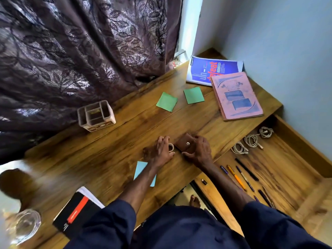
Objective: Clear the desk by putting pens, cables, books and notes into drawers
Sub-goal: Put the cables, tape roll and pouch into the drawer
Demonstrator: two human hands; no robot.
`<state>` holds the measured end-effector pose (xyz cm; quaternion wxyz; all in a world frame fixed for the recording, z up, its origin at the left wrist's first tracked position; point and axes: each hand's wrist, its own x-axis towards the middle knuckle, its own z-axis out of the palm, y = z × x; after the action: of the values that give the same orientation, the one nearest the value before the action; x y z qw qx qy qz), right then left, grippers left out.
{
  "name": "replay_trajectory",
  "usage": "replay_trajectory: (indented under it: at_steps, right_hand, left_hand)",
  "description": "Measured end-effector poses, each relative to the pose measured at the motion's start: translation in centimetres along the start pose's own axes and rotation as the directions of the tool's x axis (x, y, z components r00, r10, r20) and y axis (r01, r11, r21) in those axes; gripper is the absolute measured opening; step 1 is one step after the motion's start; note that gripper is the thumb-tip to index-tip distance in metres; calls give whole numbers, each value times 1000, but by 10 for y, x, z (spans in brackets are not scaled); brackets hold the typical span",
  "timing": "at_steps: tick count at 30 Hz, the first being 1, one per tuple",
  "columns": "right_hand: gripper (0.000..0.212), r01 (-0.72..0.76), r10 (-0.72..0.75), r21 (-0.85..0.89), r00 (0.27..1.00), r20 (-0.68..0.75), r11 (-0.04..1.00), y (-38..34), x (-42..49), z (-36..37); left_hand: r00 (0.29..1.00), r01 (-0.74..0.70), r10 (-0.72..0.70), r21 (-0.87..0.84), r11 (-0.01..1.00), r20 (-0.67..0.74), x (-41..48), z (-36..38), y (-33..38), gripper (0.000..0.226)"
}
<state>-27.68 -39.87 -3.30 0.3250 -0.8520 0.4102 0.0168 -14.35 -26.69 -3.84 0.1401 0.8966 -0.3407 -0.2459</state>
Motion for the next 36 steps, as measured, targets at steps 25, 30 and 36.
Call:
replay_trajectory:
  at_steps: [25,30,36]
  right_hand:
    - [39,-347,333,904,907,256,250,98,-29,-78]
    - [32,-343,468,920,855,222,190,156,-45,-108]
    - [44,-196,688,969,683,247,-153,238,-62,-139]
  left_hand:
    - [827,338,245,-796,502,506,24,25,112,38]
    - [838,284,217,-739,611,501,32,53,169,39]
    - [850,207,197,-655,727,488,34,88,226,38]
